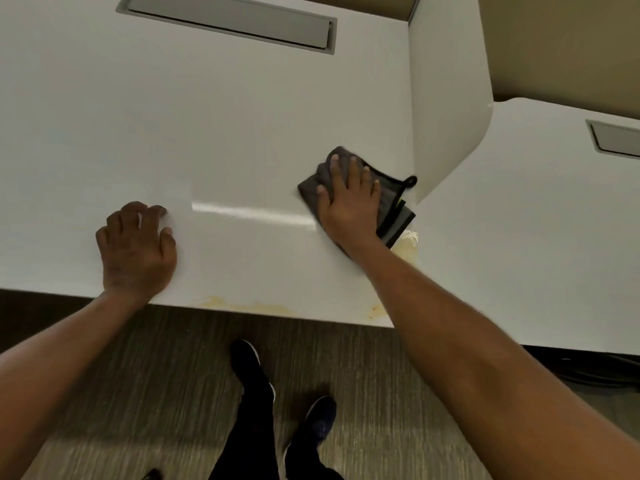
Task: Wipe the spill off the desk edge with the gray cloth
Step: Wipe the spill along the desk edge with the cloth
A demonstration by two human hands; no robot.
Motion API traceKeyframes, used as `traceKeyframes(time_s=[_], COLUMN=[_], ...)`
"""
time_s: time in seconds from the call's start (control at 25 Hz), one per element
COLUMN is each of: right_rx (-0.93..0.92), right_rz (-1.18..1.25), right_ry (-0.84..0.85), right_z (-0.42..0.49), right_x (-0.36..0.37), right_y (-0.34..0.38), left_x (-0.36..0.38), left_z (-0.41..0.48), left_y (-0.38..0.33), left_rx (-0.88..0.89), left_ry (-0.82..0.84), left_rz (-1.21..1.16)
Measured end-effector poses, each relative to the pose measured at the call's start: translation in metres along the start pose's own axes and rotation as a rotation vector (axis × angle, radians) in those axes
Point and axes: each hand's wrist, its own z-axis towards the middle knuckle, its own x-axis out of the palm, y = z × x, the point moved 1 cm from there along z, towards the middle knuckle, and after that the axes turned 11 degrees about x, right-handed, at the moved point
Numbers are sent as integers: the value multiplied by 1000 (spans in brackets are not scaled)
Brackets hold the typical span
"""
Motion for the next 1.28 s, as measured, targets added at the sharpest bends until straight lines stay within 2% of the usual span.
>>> traceKeyframes(time_s=[0.16, 0.28, 0.36, 0.48, 0.6, 0.76, 1.04, 1.28], right_rx=[-316, -458, -405, -168, -34, 20, 65, -31], right_rz=[11, -53, -114, -144, -99, -26, -45, -57], right_ry=[47, 64, 15, 36, 50, 62, 47, 20], right_z=[-99, -93, -40, 51, 85, 47, -96, -15], right_x=[13, 7, -3, -22, -20, -15, -10, -18], right_y=[3, -22, -32, -43, -46, -47, -86, -79], left_x=[-1, 0, 1, 2, 1, 0, 5, 13], left_z=[1, 1, 0, 0, 0, -1, 0, -3], left_y=[1, 1, 1, 3, 2, 0, 4, 12], left_rx=[-7, -2, 6, 1, -1, -5, 2, 30], left_ry=[3, -2, -11, -12, -9, -6, -14, -56], left_rz=[-12, -13, -6, -23, -18, -25, -10, 27])
